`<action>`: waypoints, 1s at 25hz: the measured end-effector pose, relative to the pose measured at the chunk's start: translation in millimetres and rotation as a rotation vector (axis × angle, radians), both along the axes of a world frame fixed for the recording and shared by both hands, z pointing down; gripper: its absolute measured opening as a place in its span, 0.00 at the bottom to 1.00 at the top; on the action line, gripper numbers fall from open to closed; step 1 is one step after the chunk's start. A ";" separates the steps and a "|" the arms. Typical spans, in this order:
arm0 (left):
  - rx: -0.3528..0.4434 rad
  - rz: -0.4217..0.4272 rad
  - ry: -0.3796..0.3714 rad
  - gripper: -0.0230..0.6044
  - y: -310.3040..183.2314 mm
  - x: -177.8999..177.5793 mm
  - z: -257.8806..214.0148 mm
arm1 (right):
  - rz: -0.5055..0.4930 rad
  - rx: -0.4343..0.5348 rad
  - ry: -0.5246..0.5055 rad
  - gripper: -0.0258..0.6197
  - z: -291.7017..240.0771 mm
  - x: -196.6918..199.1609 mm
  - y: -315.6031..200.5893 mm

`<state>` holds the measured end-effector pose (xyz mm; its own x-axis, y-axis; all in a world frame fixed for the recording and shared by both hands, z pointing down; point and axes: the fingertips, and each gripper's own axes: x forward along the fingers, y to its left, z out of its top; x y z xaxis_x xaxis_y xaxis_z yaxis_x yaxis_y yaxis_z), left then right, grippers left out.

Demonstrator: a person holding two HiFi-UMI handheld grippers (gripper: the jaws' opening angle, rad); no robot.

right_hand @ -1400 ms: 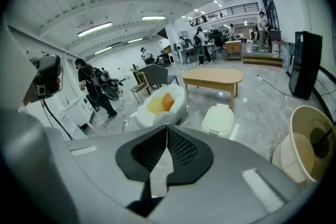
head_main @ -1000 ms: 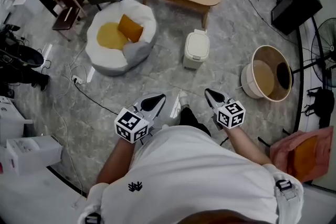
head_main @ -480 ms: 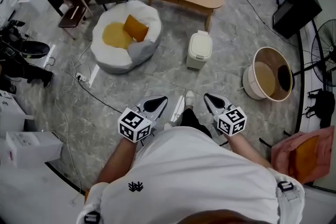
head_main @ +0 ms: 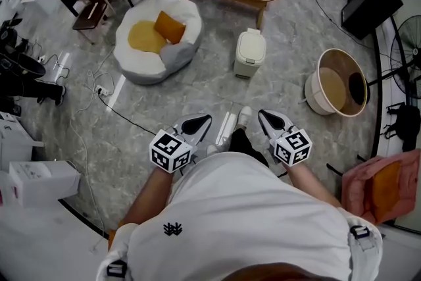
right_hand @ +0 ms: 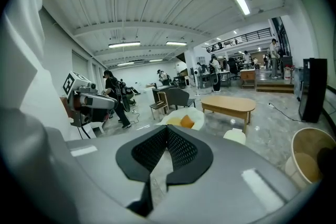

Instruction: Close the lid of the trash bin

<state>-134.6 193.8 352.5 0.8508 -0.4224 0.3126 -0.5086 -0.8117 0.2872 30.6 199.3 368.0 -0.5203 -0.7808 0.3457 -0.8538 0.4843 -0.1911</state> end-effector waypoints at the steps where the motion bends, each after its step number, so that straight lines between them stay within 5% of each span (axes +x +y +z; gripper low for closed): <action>1: -0.003 0.000 0.001 0.12 1.9 -0.7 1.0 | 0.001 0.000 0.002 0.04 0.6 -0.7 2.6; 16: -0.018 0.026 -0.001 0.12 8.4 10.3 6.9 | 0.013 -0.007 0.000 0.04 6.0 1.4 12.8; 25: -0.036 -0.027 -0.001 0.12 1.5 -7.6 13.1 | -0.038 -0.011 0.005 0.04 8.3 -14.3 -4.9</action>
